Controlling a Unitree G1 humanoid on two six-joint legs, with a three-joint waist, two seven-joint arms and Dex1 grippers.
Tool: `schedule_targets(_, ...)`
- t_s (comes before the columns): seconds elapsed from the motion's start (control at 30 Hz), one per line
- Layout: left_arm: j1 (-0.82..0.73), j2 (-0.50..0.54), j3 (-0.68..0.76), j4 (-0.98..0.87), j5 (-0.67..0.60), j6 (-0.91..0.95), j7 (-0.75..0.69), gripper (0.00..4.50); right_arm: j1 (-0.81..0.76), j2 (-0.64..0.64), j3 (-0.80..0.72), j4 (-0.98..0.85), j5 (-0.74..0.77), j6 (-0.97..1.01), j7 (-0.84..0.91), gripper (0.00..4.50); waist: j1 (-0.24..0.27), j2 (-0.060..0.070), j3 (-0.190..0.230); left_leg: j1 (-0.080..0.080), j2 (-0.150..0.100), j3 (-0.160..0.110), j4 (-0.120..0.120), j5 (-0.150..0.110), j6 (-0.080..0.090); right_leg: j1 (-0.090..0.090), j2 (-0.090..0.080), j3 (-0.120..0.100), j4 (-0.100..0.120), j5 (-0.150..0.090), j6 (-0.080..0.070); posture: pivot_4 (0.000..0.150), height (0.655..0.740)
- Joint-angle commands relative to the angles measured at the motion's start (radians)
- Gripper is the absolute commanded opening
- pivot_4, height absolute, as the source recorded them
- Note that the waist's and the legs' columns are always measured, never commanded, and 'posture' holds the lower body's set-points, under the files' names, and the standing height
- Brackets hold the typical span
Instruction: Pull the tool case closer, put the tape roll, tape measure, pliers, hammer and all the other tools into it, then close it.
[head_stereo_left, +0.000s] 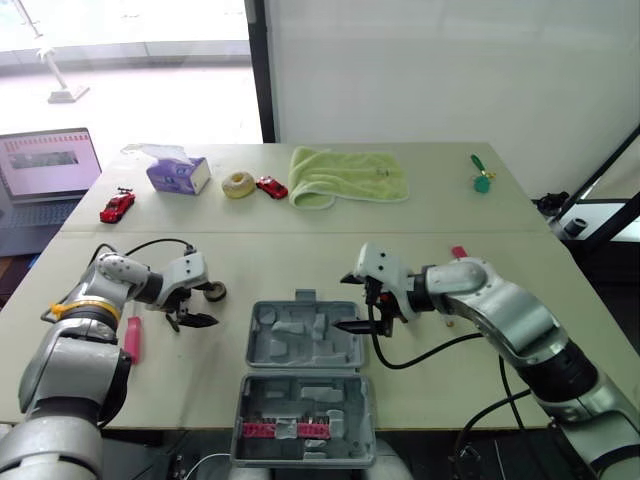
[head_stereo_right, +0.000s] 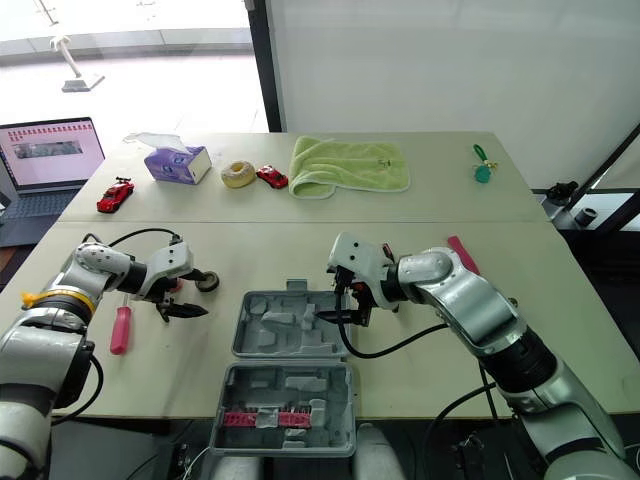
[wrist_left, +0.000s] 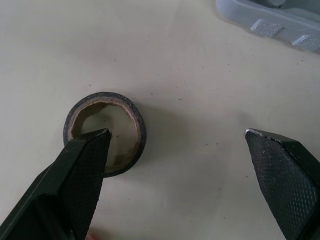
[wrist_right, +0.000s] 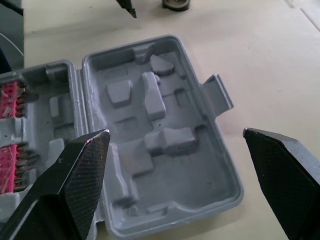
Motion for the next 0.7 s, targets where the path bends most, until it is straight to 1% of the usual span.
schedule_targets(0.03,-0.024,-0.006,0.004,0.0,0.016,0.011,0.035,4.46,0.024,-0.02,-0.052,-0.059,0.011,0.012,-0.01,4.5,0.001,0.0,0.0,0.0,0.0,0.0,0.0,0.0,0.0,0.0,0.0,0.0,0.0,0.0,0.0,0.15,0.74)
schedule_targets(0.07,-0.025,-0.017,0.01,0.0,0.011,0.011,0.038,4.46,0.04,-0.025,-0.06,-0.071,0.013,0.02,-0.016,4.5,0.001,0.0,0.0,0.0,0.0,0.0,0.0,0.0,0.0,0.0,0.0,0.0,0.0,0.0,0.0,0.15,0.74)
schedule_targets(0.17,-0.026,-0.029,0.015,0.001,0.009,0.013,0.044,3.71,0.07,-0.032,-0.074,-0.094,0.013,0.034,-0.027,4.5,0.002,0.0,0.0,0.0,0.0,0.0,0.0,0.0,0.0,0.0,0.0,0.0,0.0,0.0,0.0,0.15,0.74)
schedule_targets(0.2,-0.026,-0.028,0.013,0.001,0.013,0.014,0.046,3.2,0.073,-0.032,-0.075,-0.097,0.012,0.038,-0.028,4.5,0.001,0.0,0.0,0.0,0.0,0.0,0.0,0.0,0.0,0.0,0.0,0.0,0.0,0.0,0.0,0.15,0.74)
schedule_targets(0.23,-0.026,-0.027,0.012,0.002,0.016,0.014,0.047,2.51,0.074,-0.031,-0.077,-0.099,0.012,0.04,-0.029,4.5,0.0,0.0,0.0,0.0,0.0,0.0,0.0,0.0,0.0,0.0,0.0,0.0,0.0,0.0,0.0,0.15,0.74)
schedule_targets(0.27,-0.025,-0.026,0.01,0.003,0.019,0.014,0.051,2.1,0.074,-0.03,-0.079,-0.1,0.011,0.043,-0.031,4.5,0.0,0.0,0.0,0.0,0.0,0.0,0.0,0.0,0.0,0.0,0.0,0.0,0.0,0.0,0.0,0.15,0.74)
schedule_targets(0.37,-0.024,-0.024,0.009,0.006,0.028,0.021,0.078,0.5,0.071,-0.029,-0.083,-0.1,0.01,0.046,-0.036,4.5,0.002,0.0,0.0,0.0,0.0,0.0,0.0,0.0,0.0,0.0,0.0,0.0,0.0,0.0,0.0,0.15,0.74)
schedule_targets(0.4,-0.023,-0.024,0.008,0.007,0.033,0.02,0.096,0.03,0.071,-0.028,-0.085,-0.1,0.011,0.046,-0.036,4.5,0.003,0.0,0.0,0.0,0.0,0.0,0.0,0.0,0.0,0.0,0.0,0.0,0.0,0.0,0.0,0.15,0.74)
schedule_targets(0.57,-0.028,-0.021,0.016,0.006,0.033,0.015,0.102,0.03,0.075,-0.032,-0.088,-0.097,0.006,0.043,-0.038,4.5,0.002,0.0,0.0,0.001,0.0,0.0,0.0,0.0,0.0,0.0,0.0,0.0,0.0,0.0,0.0,0.15,0.74)
schedule_targets(0.7,-0.045,-0.02,0.046,-0.004,-0.004,0.006,0.036,0.03,0.079,-0.032,-0.086,-0.101,0.006,0.044,-0.038,4.5,0.003,0.0,0.0,0.001,0.0,0.0,0.0,0.0,0.0,0.0,0.0,0.0,0.0,0.0,0.0,0.15,0.74)
